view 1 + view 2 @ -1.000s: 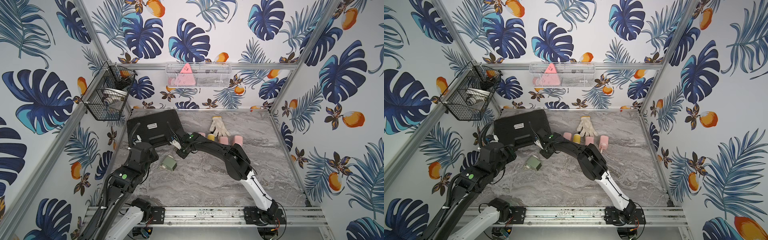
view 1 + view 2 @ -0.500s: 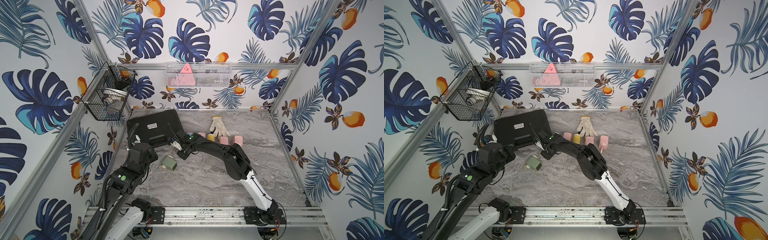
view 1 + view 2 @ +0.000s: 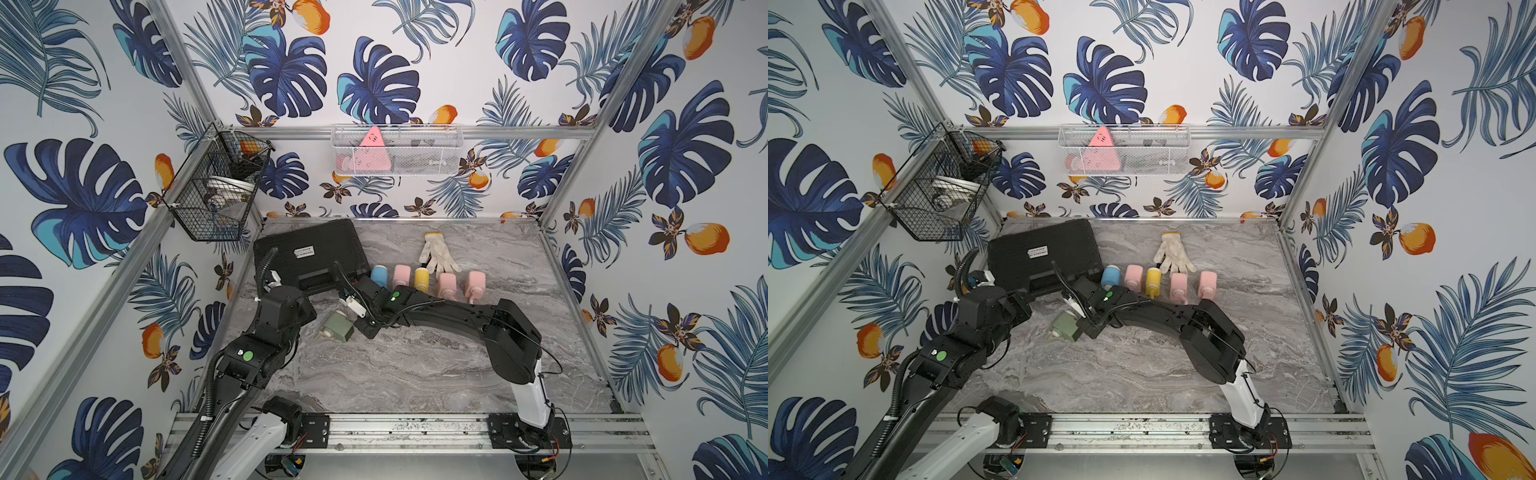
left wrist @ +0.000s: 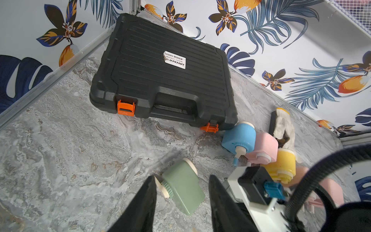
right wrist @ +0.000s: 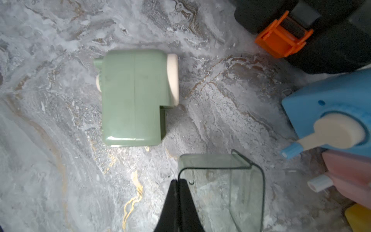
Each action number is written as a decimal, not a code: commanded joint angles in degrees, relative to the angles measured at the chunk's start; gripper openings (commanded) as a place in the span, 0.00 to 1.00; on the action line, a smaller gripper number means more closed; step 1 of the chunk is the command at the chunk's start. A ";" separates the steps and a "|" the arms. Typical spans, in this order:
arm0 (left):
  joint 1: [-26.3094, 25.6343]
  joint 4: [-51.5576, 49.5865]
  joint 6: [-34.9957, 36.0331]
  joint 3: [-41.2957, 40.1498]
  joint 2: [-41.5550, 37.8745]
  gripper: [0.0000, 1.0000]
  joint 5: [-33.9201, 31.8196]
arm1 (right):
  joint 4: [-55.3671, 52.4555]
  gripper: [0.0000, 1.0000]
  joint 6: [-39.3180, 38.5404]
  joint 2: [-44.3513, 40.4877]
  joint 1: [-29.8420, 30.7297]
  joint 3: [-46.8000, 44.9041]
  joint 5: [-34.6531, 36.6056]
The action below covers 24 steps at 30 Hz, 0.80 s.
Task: Put the tray back into the pencil sharpener
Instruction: Pick up the container from the center of the board, then place the container at the center of the board.
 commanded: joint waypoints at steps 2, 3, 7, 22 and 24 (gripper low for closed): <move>0.08 1.32 -0.76 -0.04 0.37 0.46 -0.09 | 2.06 0.02 1.83 -0.54 -0.10 0.32 2.50; 0.10 1.19 -0.84 0.01 0.53 0.46 -0.02 | 1.07 0.01 1.92 -0.08 -0.16 1.11 2.87; 0.14 0.93 -1.05 0.21 0.21 0.46 -0.09 | -2.59 0.00 4.94 -0.64 -0.09 2.06 4.66; 0.11 3.27 -1.50 -2.10 2.51 0.47 1.66 | -11.30 0.00 49.39 -22.20 3.22 -24.72 17.90; 0.07 3.52 -1.90 -2.38 2.87 0.47 2.02 | -11.89 0.00 53.71 -23.65 3.84 -26.78 19.08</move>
